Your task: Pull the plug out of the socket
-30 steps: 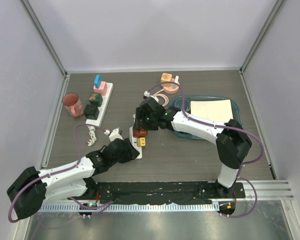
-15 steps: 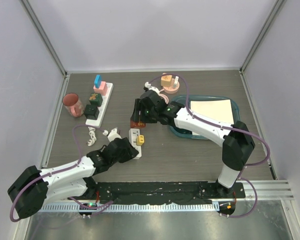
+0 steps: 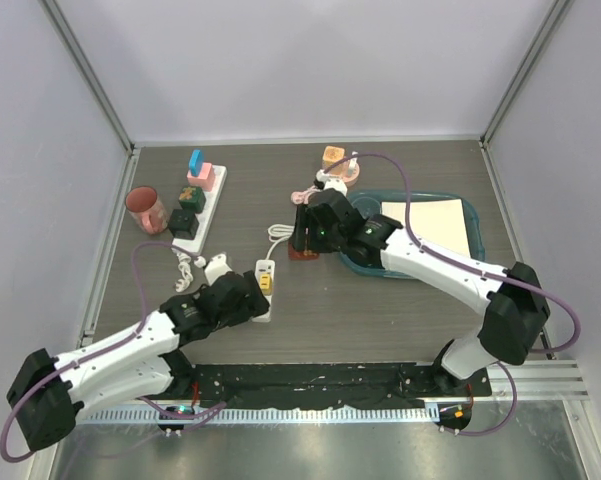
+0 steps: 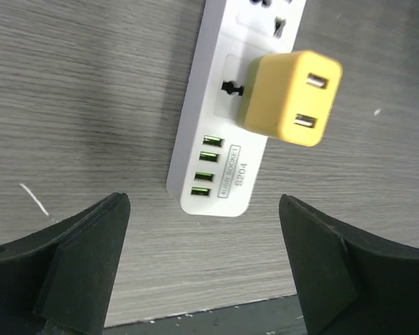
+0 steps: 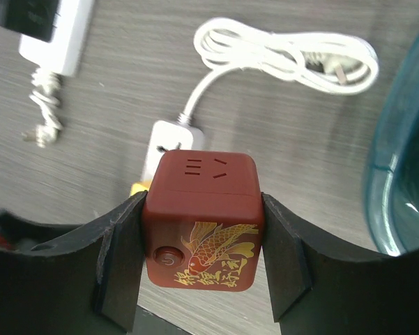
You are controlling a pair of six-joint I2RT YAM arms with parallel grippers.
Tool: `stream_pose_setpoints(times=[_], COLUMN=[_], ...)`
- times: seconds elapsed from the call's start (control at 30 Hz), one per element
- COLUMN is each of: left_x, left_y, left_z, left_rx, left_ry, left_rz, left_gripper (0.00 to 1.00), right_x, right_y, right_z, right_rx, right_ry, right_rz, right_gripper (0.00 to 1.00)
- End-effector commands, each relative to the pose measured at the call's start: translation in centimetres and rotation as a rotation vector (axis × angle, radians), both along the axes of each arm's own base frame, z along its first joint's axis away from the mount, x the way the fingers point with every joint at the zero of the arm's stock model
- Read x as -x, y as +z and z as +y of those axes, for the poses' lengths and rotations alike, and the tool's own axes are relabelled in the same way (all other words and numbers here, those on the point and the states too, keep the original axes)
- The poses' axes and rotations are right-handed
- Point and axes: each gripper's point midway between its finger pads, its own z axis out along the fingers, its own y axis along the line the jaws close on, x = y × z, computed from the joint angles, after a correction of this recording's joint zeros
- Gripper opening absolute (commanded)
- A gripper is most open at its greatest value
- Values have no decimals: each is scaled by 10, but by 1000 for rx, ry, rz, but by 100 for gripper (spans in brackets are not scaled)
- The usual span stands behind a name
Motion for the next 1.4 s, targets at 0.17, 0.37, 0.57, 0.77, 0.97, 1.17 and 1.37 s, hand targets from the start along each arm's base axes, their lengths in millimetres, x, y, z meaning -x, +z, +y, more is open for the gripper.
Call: stream_pose_setpoints(times=[0.17,0.37,0.57,0.77,0.97,1.17,1.37], left_x=[-15,-24,-23,-21,-17,-15,-21], left_y=[66,84,86,88,94,101,110], left_z=[40,67,68,72,59,51,27], left_rx=[-38,-138,-115,-97,-46,-73,-62], left_ry=[108,148,126,142,80,46,-17], left_rz=[-209,-324,-362,-375,-368,-308,-263], left_gripper=[100,100,100,100,100,100,99], right_x=[25,11,12,14,21,32,40], right_y=[-6,-18,-53,-76,-91,-67,-39], right_z=[-7,-2,10,12,5,1,-9], right_rx=[38,90,117,87,110,76,33], right_ry=[123,123,152,150,144,168,139], right_rz=[-170,-394,-403,-412,-386,-394,-374], right_gripper=[1,3,11,24,49,74,82])
